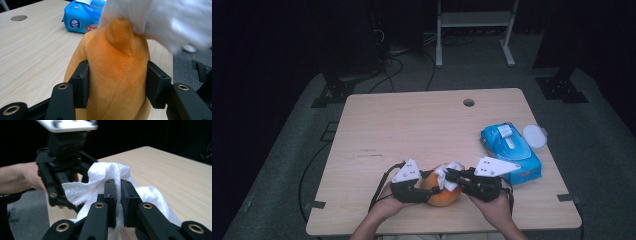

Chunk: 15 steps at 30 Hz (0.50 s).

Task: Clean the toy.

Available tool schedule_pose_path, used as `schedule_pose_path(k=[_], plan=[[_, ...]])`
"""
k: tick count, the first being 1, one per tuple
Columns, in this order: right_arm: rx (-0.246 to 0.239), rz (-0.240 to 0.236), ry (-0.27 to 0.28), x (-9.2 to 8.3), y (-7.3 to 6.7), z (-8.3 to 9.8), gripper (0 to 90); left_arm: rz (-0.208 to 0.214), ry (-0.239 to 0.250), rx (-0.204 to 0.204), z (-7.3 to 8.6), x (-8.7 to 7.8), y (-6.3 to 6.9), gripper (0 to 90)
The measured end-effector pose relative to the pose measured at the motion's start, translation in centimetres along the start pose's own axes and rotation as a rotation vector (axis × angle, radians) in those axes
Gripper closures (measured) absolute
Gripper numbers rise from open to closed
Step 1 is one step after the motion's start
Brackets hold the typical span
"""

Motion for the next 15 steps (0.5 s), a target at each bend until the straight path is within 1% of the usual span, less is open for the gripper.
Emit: schedule_pose_path(k=[2,4,5,7,9,11,13,14,15], plan=[[-0.012,0.005,-0.005,0.2,-0.1,0.0,83.0,-0.001,0.0,0.002,0.1,0.1,0.1,45.6],[0.012,0.013,-0.008,0.1,0.6,0.6,83.0,0.004,0.002,0.002,0.2,0.2,0.1,44.9],[0.022,0.023,-0.017,0.0,0.9,1.0,83.0,0.006,0.004,0.008,0.3,0.4,0.1,42.8],[0.043,0.03,-0.029,-0.1,1.5,1.7,83.0,0.015,0.011,0.013,0.4,0.6,0.0,32.1],[0.05,0.046,-0.042,-0.2,1.8,2.1,83.0,0.014,0.011,0.014,0.4,0.6,-0.1,22.5],[0.059,0.055,-0.04,-0.4,2.3,2.3,83.0,0.008,-0.009,-0.003,0.9,0.8,-0.8,15.9],[0.067,0.063,-0.043,-0.6,2.6,2.5,83.0,0.01,-0.014,-0.028,1.3,1.1,-1.3,14.7],[0.074,0.066,-0.044,-0.6,2.7,2.5,83.0,0.018,-0.011,-0.033,1.4,1.2,-1.4,16.4],[0.077,0.068,-0.043,-0.6,2.7,2.5,83.0,0.019,-0.005,-0.031,1.4,1.3,-1.3,22.4]])
Point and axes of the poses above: each handheld gripper's, and its own axes: x roughly forward along the jaws, z roughly out of its underside, y roughly to its right, the point moved 6 cm from there along x, roughly forward along the jaws, and after that the axes turned 14 degrees about -x, right-handed, at the moved point
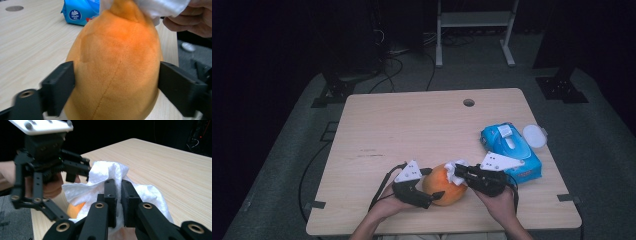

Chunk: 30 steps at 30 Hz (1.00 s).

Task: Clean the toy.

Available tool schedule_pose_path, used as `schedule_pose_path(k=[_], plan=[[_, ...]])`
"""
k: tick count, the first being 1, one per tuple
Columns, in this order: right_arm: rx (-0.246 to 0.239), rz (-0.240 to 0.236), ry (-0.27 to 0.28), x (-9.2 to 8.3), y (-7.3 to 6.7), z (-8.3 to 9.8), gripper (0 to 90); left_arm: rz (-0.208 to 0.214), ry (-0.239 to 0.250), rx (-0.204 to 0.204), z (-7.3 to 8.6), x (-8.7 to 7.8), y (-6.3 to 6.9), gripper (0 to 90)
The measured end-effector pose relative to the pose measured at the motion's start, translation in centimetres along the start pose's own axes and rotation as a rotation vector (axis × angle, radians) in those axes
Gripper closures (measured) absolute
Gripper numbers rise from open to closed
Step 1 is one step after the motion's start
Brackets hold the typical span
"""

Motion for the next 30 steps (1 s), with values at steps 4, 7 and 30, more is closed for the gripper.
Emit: schedule_pose_path(k=[4,7,30], plan=[[-0.051,-0.014,0.024,0.0,-1.3,-1.2,82.9,-0.032,0.008,0.055,-0.4,-0.2,0.6,41.0],[-0.057,-0.011,0.022,0.0,-1.1,-1.4,83.0,-0.037,0.024,0.062,-0.7,-0.6,0.8,45.6],[0.016,0.036,-0.058,0.1,1.2,1.2,83.0,-0.029,0.009,-0.033,-0.1,0.1,-0.5,23.7]])
Point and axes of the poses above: each handheld gripper's, and its own axes: x roughly forward along the jaws, z roughly out of its underside, y roughly to its right, the point moved 6 cm from there along x, roughly forward along the jaws, and after that the axes turned 14 degrees about -x, right-handed, at the moved point
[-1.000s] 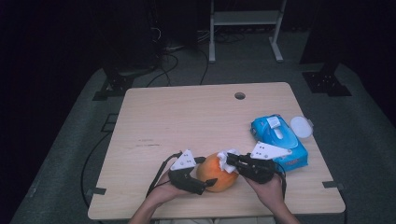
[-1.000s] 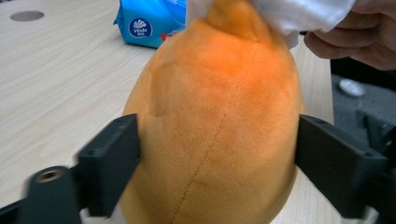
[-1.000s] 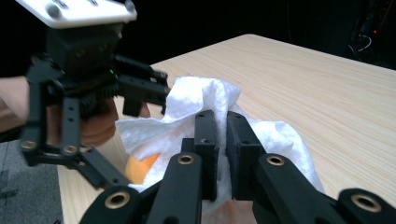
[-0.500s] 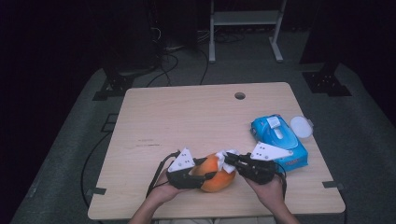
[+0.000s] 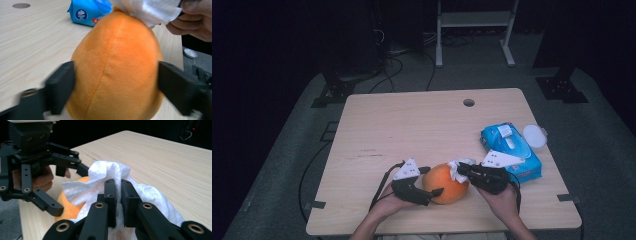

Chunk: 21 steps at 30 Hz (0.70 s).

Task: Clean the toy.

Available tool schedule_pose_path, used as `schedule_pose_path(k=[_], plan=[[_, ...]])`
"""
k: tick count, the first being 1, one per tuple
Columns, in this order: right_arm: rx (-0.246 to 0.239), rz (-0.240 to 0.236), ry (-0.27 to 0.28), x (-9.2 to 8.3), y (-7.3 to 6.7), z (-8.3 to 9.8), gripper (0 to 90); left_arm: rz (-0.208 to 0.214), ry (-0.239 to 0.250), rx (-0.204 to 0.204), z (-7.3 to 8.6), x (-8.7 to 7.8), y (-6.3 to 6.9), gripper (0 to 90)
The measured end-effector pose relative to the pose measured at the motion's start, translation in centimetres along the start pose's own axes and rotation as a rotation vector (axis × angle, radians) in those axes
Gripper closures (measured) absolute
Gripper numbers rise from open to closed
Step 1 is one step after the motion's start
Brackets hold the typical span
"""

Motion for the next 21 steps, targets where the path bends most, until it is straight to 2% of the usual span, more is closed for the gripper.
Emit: schedule_pose_path(k=[3,6,8,10,11,13,14,15,17,18,21], plan=[[-0.03,0.002,0.001,0.1,-0.7,-0.5,83.0,-0.004,-0.02,0.042,-0.2,-0.1,0.8,32.4],[-0.081,-0.014,0.0,0.3,-1.6,-1.0,83.0,0.003,-0.029,0.059,-0.1,-0.3,1.2,34.0],[-0.063,-0.022,-0.003,0.3,-1.3,-0.7,83.0,0.021,-0.018,0.046,-0.1,-0.4,1.0,33.7],[-0.043,-0.016,-0.009,0.3,-0.8,-0.2,83.1,0.031,-0.003,0.028,-0.2,-0.2,0.8,26.6],[-0.04,-0.01,-0.014,0.2,-0.6,0.0,83.0,0.022,-0.001,0.023,-0.2,-0.1,0.6,20.9],[-0.02,-0.008,-0.012,0.1,-0.2,0.2,83.0,-0.007,-0.027,-0.006,0.2,0.5,0.0,8.9],[-0.012,-0.008,-0.008,0.0,-0.1,0.2,83.0,0.006,-0.033,-0.017,0.5,0.7,-0.1,8.1],[-0.006,-0.014,-0.002,0.1,-0.2,0.1,83.0,0.015,-0.036,-0.014,0.7,0.8,-0.1,9.2],[-0.026,-0.022,0.004,0.2,-0.8,-0.3,82.9,0.014,-0.034,0.007,0.6,0.7,0.1,17.2],[-0.038,-0.037,0.011,0.3,-1.4,-0.5,82.9,0.005,-0.03,0.021,0.5,0.5,0.3,25.6],[-0.054,-0.04,0.016,0.4,-1.6,-0.9,82.9,-0.001,-0.019,0.044,0.1,0.0,0.7,38.0]])
Point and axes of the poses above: each handheld gripper's, and its own axes: x roughly forward along the jaws, z roughly out of its underside, y roughly to its right, the point moved 6 cm from there along x, roughly forward along the jaws, and after that the axes turned 14 degrees about -x, right-handed, at the moved point
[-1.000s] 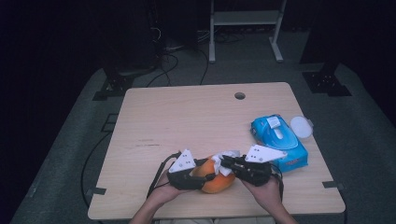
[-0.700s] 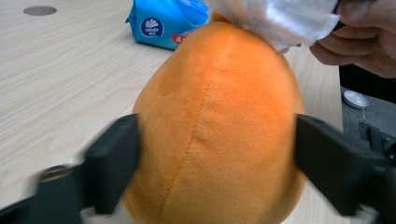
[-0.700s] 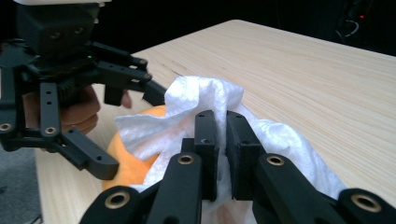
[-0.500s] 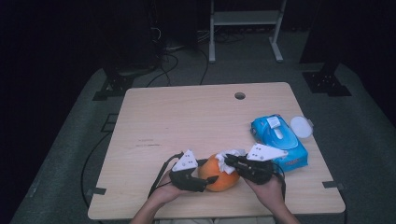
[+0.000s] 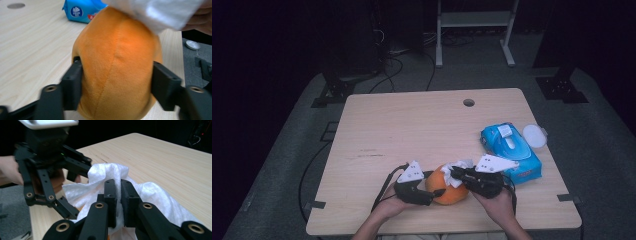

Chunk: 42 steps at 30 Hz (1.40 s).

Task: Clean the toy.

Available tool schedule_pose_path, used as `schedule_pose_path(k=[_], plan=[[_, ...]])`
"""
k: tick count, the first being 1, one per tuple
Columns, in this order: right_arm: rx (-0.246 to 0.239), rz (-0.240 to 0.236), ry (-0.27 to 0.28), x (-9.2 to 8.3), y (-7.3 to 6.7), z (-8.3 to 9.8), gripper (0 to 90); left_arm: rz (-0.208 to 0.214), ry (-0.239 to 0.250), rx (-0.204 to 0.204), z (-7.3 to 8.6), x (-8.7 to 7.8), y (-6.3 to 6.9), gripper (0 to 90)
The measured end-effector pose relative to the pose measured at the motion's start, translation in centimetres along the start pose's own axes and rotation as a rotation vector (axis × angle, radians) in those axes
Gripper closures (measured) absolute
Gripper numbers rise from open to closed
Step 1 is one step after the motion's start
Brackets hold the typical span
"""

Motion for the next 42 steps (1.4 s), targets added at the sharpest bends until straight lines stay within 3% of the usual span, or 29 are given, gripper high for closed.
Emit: schedule_pose_path(k=[2,6,8,11,14,19,21,25,27,29,31,34,36,40,42], plan=[[0.042,0.0,0.006,-0.3,0.9,0.4,83.0,0.006,0.022,-0.001,-0.6,-0.4,0.2,40.9],[0.079,0.023,0.004,-0.7,2.0,1.2,83.0,0.001,0.043,0.011,-1.3,-0.9,0.7,42.4],[0.073,0.029,0.004,-0.6,1.6,0.9,83.1,-0.005,0.04,0.01,-1.1,-0.8,0.7,43.0],[0.051,-0.01,0.034,-0.4,0.2,-0.2,83.0,-0.003,0.038,0.02,-1.1,-0.9,0.8,43.7],[0.005,-0.024,0.032,-0.2,-0.7,-0.9,83.0,-0.004,0.037,0.027,-1.4,-1.1,1.0,44.1],[0.063,0.0,0.015,-0.4,1.0,0.4,83.1,-0.007,0.051,0.025,-1.7,-1.5,1.1,44.9],[0.086,0.003,0.025,-0.4,1.1,0.4,83.0,-0.01,0.052,0.03,-1.8,-1.5,1.2,45.0],[0.028,-0.033,0.052,-0.4,-0.7,-1.3,83.0,-0.003,0.06,0.035,-2.1,-1.7,1.4,45.1],[0.001,-0.03,0.041,-0.2,-1.0,-1.4,83.0,-0.008,0.061,0.036,-2.0,-1.8,1.4,44.8],[0.029,-0.038,0.029,0.0,-0.4,-0.6,83.0,-0.004,0.062,0.035,-1.8,-1.5,1.3,40.7],[0.05,-0.036,0.01,0.1,0.1,0.3,83.1,-0.009,0.069,0.041,-1.7,-1.3,0.9,30.4],[0.059,-0.027,0.004,0.0,0.5,0.7,83.0,-0.009,0.059,0.002,-1.4,-1.0,0.2,15.3],[0.058,-0.024,0.004,-0.1,0.6,0.8,83.1,0.006,0.06,-0.022,-1.1,-0.8,0.0,13.1],[0.058,-0.009,-0.005,-0.1,1.1,1.1,83.0,0.077,0.041,0.01,-1.1,-1.3,0.6,23.2],[0.074,0.009,-0.006,-0.4,1.6,1.4,83.0,0.118,0.055,0.004,-1.1,-1.5,0.8,25.7]])
Point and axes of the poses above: each handheld gripper's, and its own axes: x roughly forward along the jaws, z roughly out of its underside, y roughly to its right, the point moved 6 cm from there along x, roughly forward along the jaws, and after that the axes turned 14 degrees about -x, right-handed, at the moved point
